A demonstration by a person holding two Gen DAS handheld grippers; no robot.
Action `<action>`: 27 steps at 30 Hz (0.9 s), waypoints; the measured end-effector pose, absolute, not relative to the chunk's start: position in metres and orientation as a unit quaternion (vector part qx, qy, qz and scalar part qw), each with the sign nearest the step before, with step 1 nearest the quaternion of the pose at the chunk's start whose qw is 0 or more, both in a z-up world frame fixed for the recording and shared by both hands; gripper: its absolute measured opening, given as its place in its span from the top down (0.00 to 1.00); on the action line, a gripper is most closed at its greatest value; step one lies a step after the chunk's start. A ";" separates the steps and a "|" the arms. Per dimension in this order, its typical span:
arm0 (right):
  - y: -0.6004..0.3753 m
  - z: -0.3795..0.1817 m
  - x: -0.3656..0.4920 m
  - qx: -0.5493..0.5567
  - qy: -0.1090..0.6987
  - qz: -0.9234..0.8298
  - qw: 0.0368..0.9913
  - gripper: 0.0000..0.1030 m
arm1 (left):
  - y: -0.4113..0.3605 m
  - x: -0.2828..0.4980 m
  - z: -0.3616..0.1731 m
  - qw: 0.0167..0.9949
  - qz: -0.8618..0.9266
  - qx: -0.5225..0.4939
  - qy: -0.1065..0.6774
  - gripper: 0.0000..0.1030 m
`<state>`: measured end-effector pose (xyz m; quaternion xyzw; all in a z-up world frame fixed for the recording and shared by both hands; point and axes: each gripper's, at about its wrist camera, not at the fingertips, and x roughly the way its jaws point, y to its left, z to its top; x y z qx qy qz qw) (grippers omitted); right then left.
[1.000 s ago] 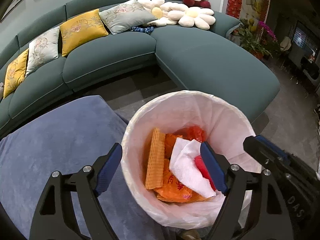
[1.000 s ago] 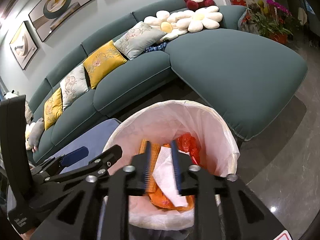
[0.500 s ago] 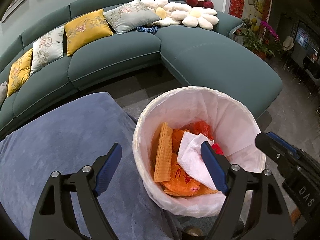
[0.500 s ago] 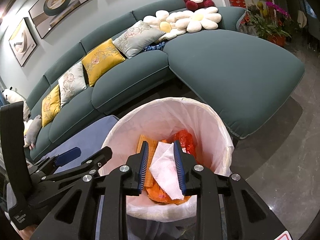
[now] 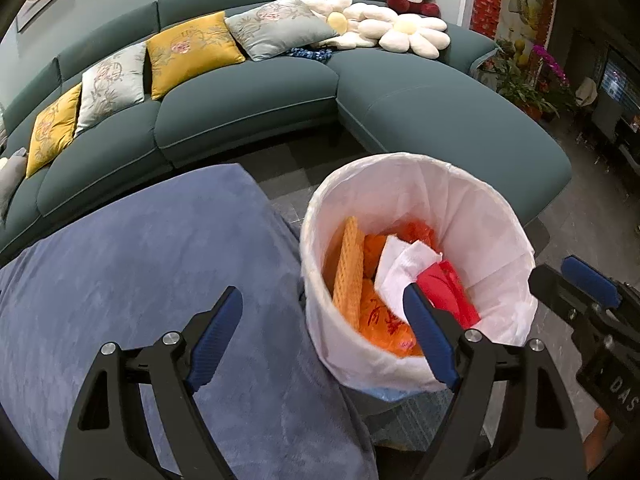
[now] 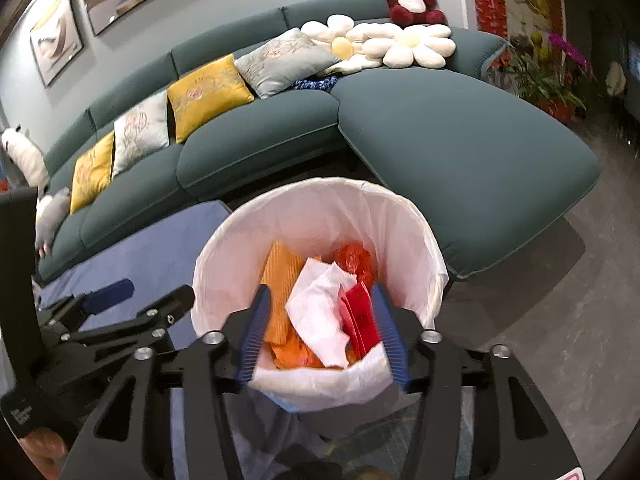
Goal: Collect trash
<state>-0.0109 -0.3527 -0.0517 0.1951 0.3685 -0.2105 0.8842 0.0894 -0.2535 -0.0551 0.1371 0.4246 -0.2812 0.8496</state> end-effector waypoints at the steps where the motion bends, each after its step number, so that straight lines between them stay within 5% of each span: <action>1: -0.351 -0.051 -0.011 0.191 0.371 -0.211 0.884 0.44 | -0.252 0.090 -0.055 0.850 -0.279 0.136 0.426 0.24; 4: -0.344 -0.051 -0.014 0.179 0.380 -0.211 0.883 0.35 | -0.244 0.087 -0.056 0.852 -0.269 0.129 0.430 0.16; 16: -0.321 -0.042 -0.022 0.120 0.405 -0.222 0.879 0.18 | -0.221 0.073 -0.056 0.861 -0.240 0.110 0.435 0.12; 27: -0.317 -0.044 -0.027 0.125 0.406 -0.221 0.878 0.17 | -0.216 0.067 -0.063 0.858 -0.233 0.110 0.444 0.11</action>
